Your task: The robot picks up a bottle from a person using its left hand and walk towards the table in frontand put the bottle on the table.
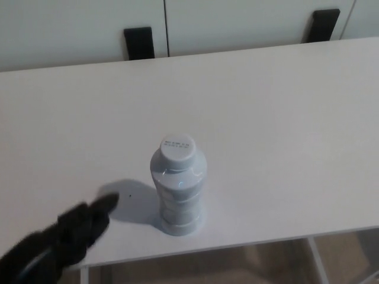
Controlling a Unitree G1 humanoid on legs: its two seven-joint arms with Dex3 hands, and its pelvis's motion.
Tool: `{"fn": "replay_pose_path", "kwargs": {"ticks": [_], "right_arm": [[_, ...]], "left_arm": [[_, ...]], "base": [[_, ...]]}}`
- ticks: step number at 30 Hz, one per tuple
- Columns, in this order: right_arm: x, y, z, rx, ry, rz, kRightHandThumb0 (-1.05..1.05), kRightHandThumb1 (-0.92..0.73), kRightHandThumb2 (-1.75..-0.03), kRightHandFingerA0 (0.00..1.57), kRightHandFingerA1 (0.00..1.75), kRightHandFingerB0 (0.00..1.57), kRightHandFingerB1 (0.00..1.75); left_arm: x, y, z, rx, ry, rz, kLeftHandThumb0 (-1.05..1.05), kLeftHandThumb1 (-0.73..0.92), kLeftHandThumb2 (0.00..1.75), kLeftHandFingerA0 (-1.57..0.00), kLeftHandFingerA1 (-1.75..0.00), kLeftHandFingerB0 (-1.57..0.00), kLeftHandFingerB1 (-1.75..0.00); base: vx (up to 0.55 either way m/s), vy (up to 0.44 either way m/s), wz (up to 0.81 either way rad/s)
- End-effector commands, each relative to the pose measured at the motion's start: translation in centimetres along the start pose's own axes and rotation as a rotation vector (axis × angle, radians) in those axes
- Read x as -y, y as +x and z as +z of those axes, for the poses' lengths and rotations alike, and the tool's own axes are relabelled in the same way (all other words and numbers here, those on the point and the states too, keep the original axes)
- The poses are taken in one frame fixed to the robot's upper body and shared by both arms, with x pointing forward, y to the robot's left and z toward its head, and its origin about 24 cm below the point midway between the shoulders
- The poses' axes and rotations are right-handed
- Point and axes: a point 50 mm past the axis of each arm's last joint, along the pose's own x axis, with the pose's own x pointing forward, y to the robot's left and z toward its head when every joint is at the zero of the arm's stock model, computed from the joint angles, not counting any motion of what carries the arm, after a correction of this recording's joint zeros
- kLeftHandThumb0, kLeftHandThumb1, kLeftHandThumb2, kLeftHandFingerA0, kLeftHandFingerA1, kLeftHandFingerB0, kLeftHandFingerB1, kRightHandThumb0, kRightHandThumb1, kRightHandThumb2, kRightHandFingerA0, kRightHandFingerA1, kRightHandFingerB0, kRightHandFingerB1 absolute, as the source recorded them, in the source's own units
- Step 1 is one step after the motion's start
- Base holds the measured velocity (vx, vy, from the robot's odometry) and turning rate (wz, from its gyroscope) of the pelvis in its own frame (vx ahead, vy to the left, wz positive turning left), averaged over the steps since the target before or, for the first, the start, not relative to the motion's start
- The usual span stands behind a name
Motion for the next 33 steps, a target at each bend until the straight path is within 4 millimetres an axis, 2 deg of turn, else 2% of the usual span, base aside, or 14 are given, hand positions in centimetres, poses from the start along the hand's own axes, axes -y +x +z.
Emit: {"fn": "replay_pose_path", "kwargs": {"ticks": [1,2,5,6,10,17,19,23,24,26,29,31,32,33], "right_arm": [[0.4,-0.1,-0.5,-0.031,-0.009,0.000,-0.34,-0.77,-0.63,0.54,0.42,0.42,0.36],[0.3,-0.1,-0.5,-0.038,0.002,0.003,-0.33,-0.77,-0.62,0.54,0.42,0.42,0.36],[0.3,-0.1,-0.4,-0.039,0.006,0.002,-0.33,-0.77,-0.62,0.54,0.42,0.42,0.36],[0.2,-0.1,-0.6,-0.035,-0.003,-0.004,-0.34,-0.78,-0.63,0.57,0.44,0.42,0.36],[0.5,-0.2,-0.6,-0.023,0.022,-0.004,-0.34,-0.77,-0.62,0.54,0.43,0.42,0.36],[0.4,-0.2,-0.8,-0.034,0.024,-0.023,-0.34,-0.76,-0.62,0.59,0.43,0.44,0.36],[1.1,-0.1,0.0,-0.010,0.016,-0.032,-0.34,-0.77,-0.63,0.59,0.43,0.45,0.37],[0.9,-0.1,-0.1,-0.016,0.005,-0.016,-0.34,-0.76,-0.62,0.55,0.42,0.44,0.36],[0.4,-0.1,-0.2,-0.017,0.024,-0.006,-0.33,-0.78,-0.63,0.54,0.42,0.42,0.36],[0.0,-0.1,-0.5,-0.022,0.031,0.000,-0.33,-0.78,-0.63,0.55,0.43,0.42,0.36],[-0.1,-0.1,-0.5,-0.022,0.031,0.000,-0.33,-0.78,-0.63,0.55,0.43,0.42,0.36],[0.5,-0.1,-0.3,-0.037,-0.022,-0.011,-0.34,-0.79,-0.63,0.56,0.42,0.42,0.36],[0.4,-0.1,-0.6,-0.046,-0.034,-0.009,-0.35,-0.80,-0.64,0.56,0.42,0.42,0.35],[0.3,-0.1,-0.7,-0.047,-0.039,-0.002,-0.38,-0.77,-0.63,0.53,0.42,0.43,0.36]], "left_arm": [[3.6,-3.2,0.1,0.120,-0.126,-0.145,-0.32,0.24,0.84,0.00,-0.49,0.00,-0.48],[5.1,-4.8,0.0,0.149,-0.195,-0.201,-0.30,0.25,0.85,-0.06,-0.51,-0.06,-0.50],[5.3,-5.1,0.1,0.158,-0.208,-0.214,-0.30,0.25,0.85,-0.06,-0.51,-0.06,-0.50],[6.4,-6.9,0.4,0.144,-0.220,-0.310,-0.50,0.43,0.53,-0.43,-0.35,-0.39,-0.32],[7.3,-9.5,-1.0,-0.020,-0.243,-0.384,-0.43,0.39,0.53,-0.41,-0.35,-0.39,-0.33],[7.3,-10.7,-2.3,-0.145,-0.183,-0.379,-0.47,0.45,0.54,-0.45,-0.36,-0.50,-0.36],[4.9,-9.3,-5.1,-0.201,-0.058,-0.250,-0.53,0.58,0.58,-0.47,-0.38,-0.51,-0.36],[4.2,-8.9,-6.1,-0.216,-0.033,-0.194,-0.54,0.61,0.59,-0.49,-0.39,-0.50,-0.36],[2.3,-7.6,-8.6,-0.314,-0.057,0.015,-0.58,0.65,0.60,-0.52,-0.44,-0.48,-0.38],[0.9,-6.6,-10.6,-0.384,-0.043,0.185,-0.58,0.65,0.60,-0.51,-0.43,-0.49,-0.39],[0.8,-6.5,-10.9,-0.386,-0.036,0.198,-0.58,0.65,0.60,-0.51,-0.43,-0.49,-0.39],[-3.5,-3.7,-15.3,-0.642,0.056,0.559,-0.55,0.68,0.61,-0.44,-0.45,-0.47,-0.37],[-3.7,-3.8,-15.9,-0.656,-0.003,0.608,-0.58,0.62,0.66,-0.38,-0.44,-0.45,-0.42],[-4.4,-3.9,-16.6,-0.675,-0.080,0.676,-0.56,0.77,0.63,-0.32,-0.38,-0.34,-0.38]], "base": [[0.00,0.000,0.00],[0.00,0.000,-0.08],[0.00,0.000,0.00],[0.00,0.000,0.00],[0.00,0.000,0.00],[0.00,0.000,0.00],[0.00,0.000,0.00],[0.00,0.000,0.00],[0.00,0.000,0.00],[0.00,0.000,0.00],[0.00,0.000,0.00],[0.00,0.000,0.00],[0.00,0.000,0.00],[0.00,0.000,0.00]]}}
